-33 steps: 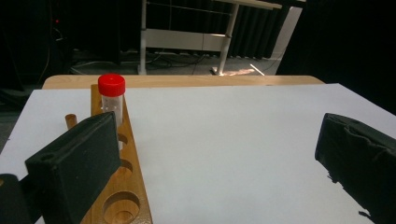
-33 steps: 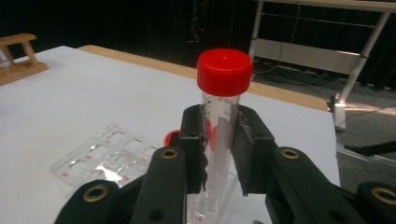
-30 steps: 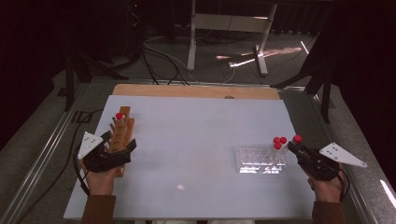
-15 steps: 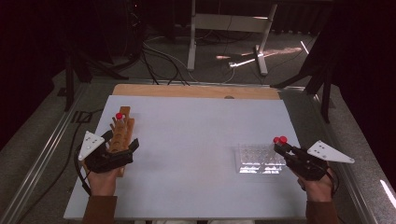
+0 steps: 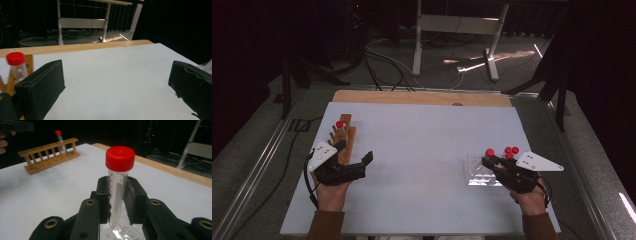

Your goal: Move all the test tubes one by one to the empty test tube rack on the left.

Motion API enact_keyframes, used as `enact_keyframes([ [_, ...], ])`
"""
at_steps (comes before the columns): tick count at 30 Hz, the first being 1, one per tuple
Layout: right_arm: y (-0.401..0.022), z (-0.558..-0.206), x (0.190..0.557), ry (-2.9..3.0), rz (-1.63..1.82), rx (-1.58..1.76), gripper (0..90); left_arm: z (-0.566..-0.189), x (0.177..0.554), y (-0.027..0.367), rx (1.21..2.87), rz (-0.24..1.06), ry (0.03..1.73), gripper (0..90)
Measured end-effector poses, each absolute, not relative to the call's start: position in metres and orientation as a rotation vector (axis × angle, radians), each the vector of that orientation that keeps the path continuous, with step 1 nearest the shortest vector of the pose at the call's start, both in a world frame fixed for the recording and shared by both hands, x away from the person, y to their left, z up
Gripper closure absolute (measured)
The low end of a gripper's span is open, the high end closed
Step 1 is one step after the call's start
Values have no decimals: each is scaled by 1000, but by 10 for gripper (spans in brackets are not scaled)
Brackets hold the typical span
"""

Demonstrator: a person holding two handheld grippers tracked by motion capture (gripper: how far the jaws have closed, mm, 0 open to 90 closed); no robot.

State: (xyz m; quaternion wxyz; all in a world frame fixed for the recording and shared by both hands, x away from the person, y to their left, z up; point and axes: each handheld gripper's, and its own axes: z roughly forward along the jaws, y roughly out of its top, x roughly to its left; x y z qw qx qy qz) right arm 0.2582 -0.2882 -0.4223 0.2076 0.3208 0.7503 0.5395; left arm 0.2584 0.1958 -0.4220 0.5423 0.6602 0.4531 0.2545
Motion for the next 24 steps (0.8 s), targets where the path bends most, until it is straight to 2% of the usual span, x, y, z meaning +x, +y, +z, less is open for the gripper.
enact_keyframes([
  [16, -237, -428, 262, 2206, 1502, 790, 739, -398, 253, 154, 1645, 526, 941, 11],
  [24, -218, -433, 261, 2230, 1483, 785, 739, -395, 259, 114, 1702, 430, 844, 33],
])
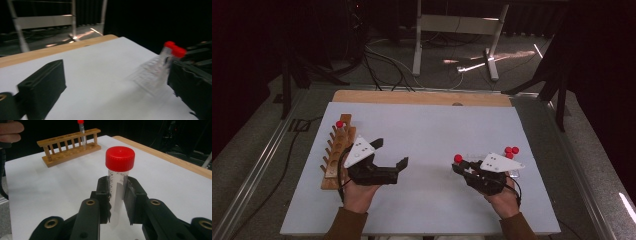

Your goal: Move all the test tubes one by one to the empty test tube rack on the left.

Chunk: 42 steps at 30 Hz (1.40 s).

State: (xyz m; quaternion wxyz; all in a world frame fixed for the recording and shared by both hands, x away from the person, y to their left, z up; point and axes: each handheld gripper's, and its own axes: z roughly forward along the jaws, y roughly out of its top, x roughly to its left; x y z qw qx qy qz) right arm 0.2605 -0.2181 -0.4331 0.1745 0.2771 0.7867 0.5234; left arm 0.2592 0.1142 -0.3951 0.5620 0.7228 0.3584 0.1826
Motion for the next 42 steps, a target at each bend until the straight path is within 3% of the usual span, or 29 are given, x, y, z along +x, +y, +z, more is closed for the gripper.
enact_keyframes([
  [12, -199, -438, 256, 2246, 1461, 780, 739, -394, 263, 61, 1754, 348, 709, 48],
  [15, -197, -440, 256, 2252, 1458, 785, 739, -398, 264, 49, 1781, 326, 693, 102],
  [27, -193, -443, 255, 2273, 1457, 768, 739, -412, 272, 21, 1846, 209, 610, 593],
  [39, -194, -443, 255, 2272, 1464, 761, 732, -415, 272, 15, 1879, 208, 616, 708],
  [42, -196, -443, 255, 2269, 1472, 754, 653, -415, 274, 16, 1880, 221, 629, 710],
])
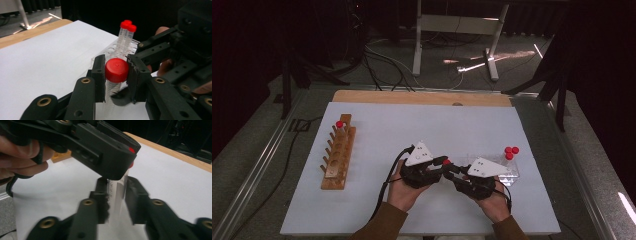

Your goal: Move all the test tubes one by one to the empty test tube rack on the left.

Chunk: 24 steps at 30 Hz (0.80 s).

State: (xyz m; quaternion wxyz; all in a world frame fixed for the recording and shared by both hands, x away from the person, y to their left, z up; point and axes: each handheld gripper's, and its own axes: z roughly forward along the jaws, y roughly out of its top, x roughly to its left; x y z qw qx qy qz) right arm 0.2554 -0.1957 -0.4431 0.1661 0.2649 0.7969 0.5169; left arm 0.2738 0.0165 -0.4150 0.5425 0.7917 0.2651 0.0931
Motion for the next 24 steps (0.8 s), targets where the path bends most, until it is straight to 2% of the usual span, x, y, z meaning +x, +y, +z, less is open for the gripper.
enact_keyframes([
  [6, -202, -443, 258, 2260, 1493, 772, 419, -412, 277, 24, 1860, 251, 658, 710],
  [10, -209, -444, 261, 2234, 1515, 829, 329, -408, 280, 33, 1842, 277, 682, 710],
  [15, -220, -449, 264, 2183, 1513, 921, 161, -403, 283, 51, 1805, 317, 725, 709],
  [19, -227, -449, 265, 2145, 1510, 955, 100, -398, 286, 69, 1775, 349, 765, 710],
  [24, -234, -449, 266, 2106, 1514, 978, 66, -390, 289, 92, 1744, 394, 805, 709],
])
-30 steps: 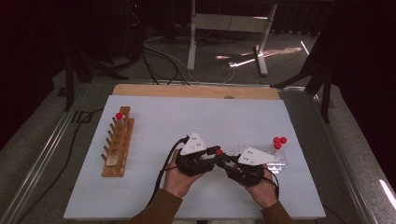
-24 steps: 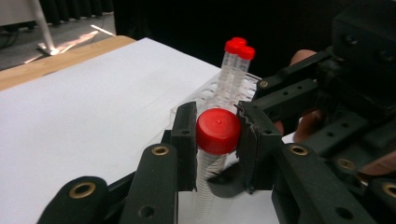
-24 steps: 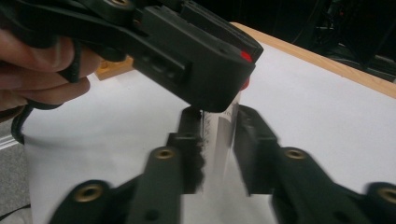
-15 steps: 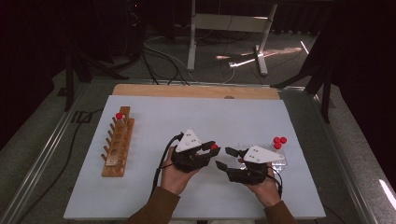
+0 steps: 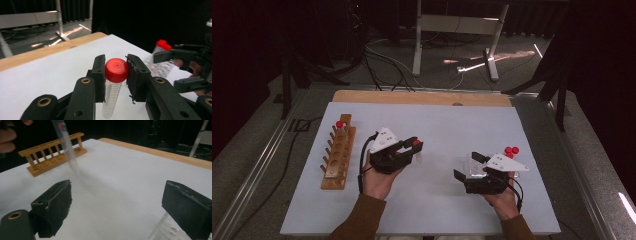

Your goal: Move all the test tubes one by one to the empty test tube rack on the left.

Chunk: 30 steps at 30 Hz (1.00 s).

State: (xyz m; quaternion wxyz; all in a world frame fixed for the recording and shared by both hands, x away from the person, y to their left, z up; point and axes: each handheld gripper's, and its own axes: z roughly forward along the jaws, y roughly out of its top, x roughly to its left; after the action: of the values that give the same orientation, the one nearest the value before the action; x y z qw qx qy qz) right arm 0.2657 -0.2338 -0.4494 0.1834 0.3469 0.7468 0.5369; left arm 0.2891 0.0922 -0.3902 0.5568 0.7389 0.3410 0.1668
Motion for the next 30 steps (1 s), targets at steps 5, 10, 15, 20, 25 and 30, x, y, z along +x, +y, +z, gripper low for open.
enact_keyframes([
  [5, -240, -451, 267, 2097, 1511, 999, 30, -384, 292, 120, 1705, 441, 863, 709],
  [10, -243, -450, 266, 2073, 1498, 1007, 3, -382, 296, 145, 1680, 486, 916, 709],
  [15, -246, -450, 266, 2062, 1510, 1016, 0, -380, 300, 167, 1665, 537, 971, 709],
  [20, -247, -449, 266, 2057, 1502, 1010, 0, -378, 304, 187, 1645, 585, 1020, 709],
  [25, -249, -450, 266, 2051, 1522, 1022, 0, -376, 308, 205, 1630, 637, 1067, 708],
  [30, -251, -451, 267, 2044, 1531, 1035, 0, -374, 311, 222, 1597, 688, 1118, 708],
])
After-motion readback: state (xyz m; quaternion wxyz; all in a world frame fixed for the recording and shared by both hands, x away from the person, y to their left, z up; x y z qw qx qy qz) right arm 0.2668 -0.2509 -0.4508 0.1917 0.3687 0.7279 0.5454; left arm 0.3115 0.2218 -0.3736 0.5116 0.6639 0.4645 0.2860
